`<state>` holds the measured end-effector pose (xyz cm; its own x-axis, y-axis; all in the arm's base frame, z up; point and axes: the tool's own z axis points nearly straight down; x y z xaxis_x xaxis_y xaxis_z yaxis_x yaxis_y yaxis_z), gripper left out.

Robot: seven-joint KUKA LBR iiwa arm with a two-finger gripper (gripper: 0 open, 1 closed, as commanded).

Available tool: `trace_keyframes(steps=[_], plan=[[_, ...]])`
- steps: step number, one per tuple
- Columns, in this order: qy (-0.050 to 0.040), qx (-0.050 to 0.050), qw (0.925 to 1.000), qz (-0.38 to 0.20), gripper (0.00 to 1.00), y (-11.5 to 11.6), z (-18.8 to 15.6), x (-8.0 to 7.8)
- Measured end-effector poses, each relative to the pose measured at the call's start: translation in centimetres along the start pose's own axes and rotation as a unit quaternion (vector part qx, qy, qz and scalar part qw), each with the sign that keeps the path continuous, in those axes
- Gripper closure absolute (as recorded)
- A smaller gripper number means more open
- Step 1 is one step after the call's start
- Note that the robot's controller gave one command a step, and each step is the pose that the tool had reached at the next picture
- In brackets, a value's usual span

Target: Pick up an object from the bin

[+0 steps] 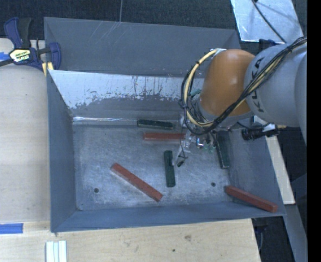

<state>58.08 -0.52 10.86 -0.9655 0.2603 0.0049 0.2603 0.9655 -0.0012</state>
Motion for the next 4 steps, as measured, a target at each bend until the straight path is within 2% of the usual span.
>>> trace_keyframes(steps=[1,2,3,4], plan=[[-0.0028,-0.001,0.9978,0.066,0.0,2.64,3.69,-2.74],[-0.0111,-0.003,0.9978,0.066,1.0,2.73,3.23,-3.13],[-0.0071,-0.002,0.9978,0.066,0.0,2.69,3.57,-2.86],[-0.0083,-0.002,0.9978,0.065,1.0,2.61,3.33,-3.0]])
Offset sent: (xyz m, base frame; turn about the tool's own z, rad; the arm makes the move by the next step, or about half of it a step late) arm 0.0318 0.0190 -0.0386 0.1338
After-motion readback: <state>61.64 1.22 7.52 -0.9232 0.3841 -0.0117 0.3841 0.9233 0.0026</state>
